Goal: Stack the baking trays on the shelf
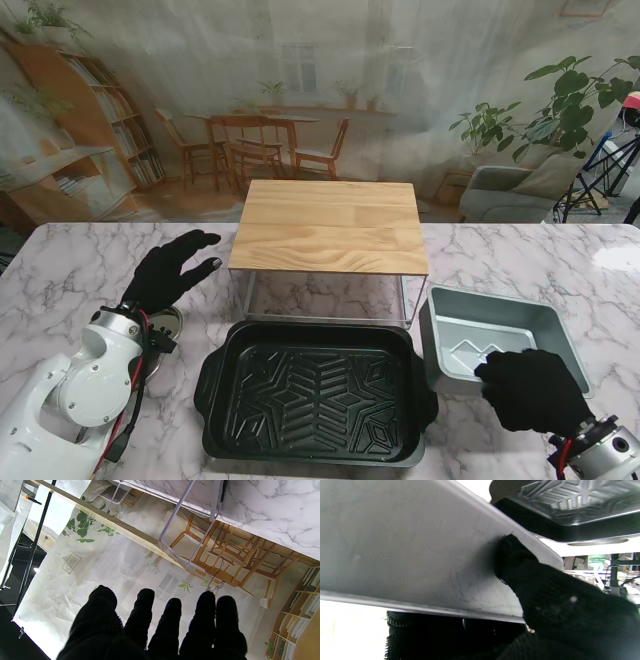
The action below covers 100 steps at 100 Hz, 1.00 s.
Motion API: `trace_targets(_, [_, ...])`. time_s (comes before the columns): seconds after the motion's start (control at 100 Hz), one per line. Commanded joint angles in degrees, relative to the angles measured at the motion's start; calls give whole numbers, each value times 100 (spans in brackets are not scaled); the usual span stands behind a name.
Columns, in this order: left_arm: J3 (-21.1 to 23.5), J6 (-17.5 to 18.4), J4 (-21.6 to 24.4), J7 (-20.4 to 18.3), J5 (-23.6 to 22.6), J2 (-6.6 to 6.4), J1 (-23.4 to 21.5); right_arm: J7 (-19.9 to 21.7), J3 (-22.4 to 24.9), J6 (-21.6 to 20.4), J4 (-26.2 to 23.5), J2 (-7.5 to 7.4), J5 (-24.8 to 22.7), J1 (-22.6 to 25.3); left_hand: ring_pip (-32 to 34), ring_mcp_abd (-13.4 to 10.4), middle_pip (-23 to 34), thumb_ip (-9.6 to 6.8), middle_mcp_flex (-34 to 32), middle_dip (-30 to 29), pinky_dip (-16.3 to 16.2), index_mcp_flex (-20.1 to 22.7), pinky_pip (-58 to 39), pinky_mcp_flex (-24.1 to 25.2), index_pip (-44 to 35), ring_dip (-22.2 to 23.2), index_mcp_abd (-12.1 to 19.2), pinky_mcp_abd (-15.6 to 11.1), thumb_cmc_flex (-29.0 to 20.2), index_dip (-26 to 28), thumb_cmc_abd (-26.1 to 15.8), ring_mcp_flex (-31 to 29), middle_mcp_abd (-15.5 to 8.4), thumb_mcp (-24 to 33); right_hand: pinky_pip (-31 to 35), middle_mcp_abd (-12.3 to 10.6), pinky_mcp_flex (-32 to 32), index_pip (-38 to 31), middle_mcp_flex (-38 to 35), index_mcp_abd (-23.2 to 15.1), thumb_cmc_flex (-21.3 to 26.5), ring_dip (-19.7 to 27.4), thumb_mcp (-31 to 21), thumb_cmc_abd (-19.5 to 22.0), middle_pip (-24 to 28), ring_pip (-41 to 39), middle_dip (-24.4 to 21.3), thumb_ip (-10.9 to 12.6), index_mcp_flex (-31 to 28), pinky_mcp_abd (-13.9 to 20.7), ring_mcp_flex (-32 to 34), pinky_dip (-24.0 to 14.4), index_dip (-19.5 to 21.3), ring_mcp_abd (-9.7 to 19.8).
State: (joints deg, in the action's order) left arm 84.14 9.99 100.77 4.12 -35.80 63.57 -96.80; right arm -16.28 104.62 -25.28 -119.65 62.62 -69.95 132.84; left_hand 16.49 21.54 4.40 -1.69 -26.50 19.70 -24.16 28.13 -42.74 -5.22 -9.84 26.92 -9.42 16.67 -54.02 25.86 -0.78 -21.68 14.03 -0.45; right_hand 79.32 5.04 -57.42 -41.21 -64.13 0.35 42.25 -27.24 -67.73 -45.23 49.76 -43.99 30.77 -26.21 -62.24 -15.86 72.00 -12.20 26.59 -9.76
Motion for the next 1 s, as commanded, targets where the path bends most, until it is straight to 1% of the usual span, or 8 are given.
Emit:
trace_targets(0.0, [-9, -2, -27, -74, -8, 7, 7, 119, -164, 4, -148, -22, -8, -76, 105, 69, -31, 221, 65, 78, 119, 55, -153, -2, -7, 64, 73, -68, -78, -15, -263, -102, 1, -107, 901, 36, -450, -1906, -53, -979, 1127, -111, -1189, 1010, 201, -567, 27, 992, -1247, 5, 237, -423, 509, -289])
trace_targets(0.24, [-2, 2, -31, -69, -11, 7, 4, 748, -566, 61, -274, -77, 185, -231, 106, 71, -29, 224, 59, 79, 122, 57, -159, -4, -8, 64, 60, -67, -78, -15, -259, -109, -1, -115, 882, 85, -445, -1824, -48, -953, 1154, -105, -1192, 991, 165, -557, 16, 977, -1247, -14, 241, -425, 496, -309])
trace_targets(0.39, [-3, 7, -34, -73, -12, 6, 5, 922, -675, 89, -425, -87, 227, -170, 104, 67, -29, 224, 59, 79, 124, 58, -160, -2, -7, 64, 64, -62, -77, -16, -259, -108, -1, -114, 900, 125, -452, -1783, -56, -919, 1180, -115, -1196, 964, 161, -581, 14, 962, -1243, -33, 244, -440, 495, -326])
trace_targets(0.58, [-7, 8, -39, -82, -12, 4, 9, 1284, -859, -37, -608, -120, 350, -210, 103, 74, -31, 224, 62, 78, 126, 63, -163, -2, -11, 64, 72, -57, -98, -15, -280, -107, -2, -104, 915, 140, -454, -1746, -61, -912, 1186, -122, -1197, 956, 153, -604, 13, 950, -1239, -40, 239, -451, 495, -321])
trace_targets(0.69, [1, 15, -38, -80, -1, 6, 6, 1605, -1059, -69, -646, -153, 520, -361, 104, 75, -30, 227, 61, 78, 126, 57, -164, -2, -8, 65, 75, -57, -93, -16, -281, -109, 7, -112, 919, 152, -455, -1720, -63, -895, 1195, -123, -1199, 951, 150, -610, 13, 947, -1236, -42, 240, -455, 491, -336])
trace_targets(0.89, [9, 19, -33, -69, 10, 9, 0, 2124, -1475, -99, -637, -220, 874, -779, 106, 73, -28, 225, 50, 79, 126, 72, -169, -10, -14, 65, 63, -63, -151, -15, -305, -111, 1, -95, 923, 169, -455, -1660, -65, -890, 1201, -123, -1200, 951, 142, -617, 12, 942, -1230, -43, 235, -462, 483, -333])
trace_targets(0.99, [9, 18, -28, -91, 28, 7, -2, 2229, -1633, -70, -628, -240, 952, -943, 106, 74, -29, 230, 52, 78, 128, 74, -165, -3, -13, 64, 54, -61, -165, -15, -314, -112, 2, -104, 918, 169, -455, -1628, -59, -874, 1206, -116, -1200, 943, 130, -608, 7, 939, -1232, -49, 239, -463, 478, -338])
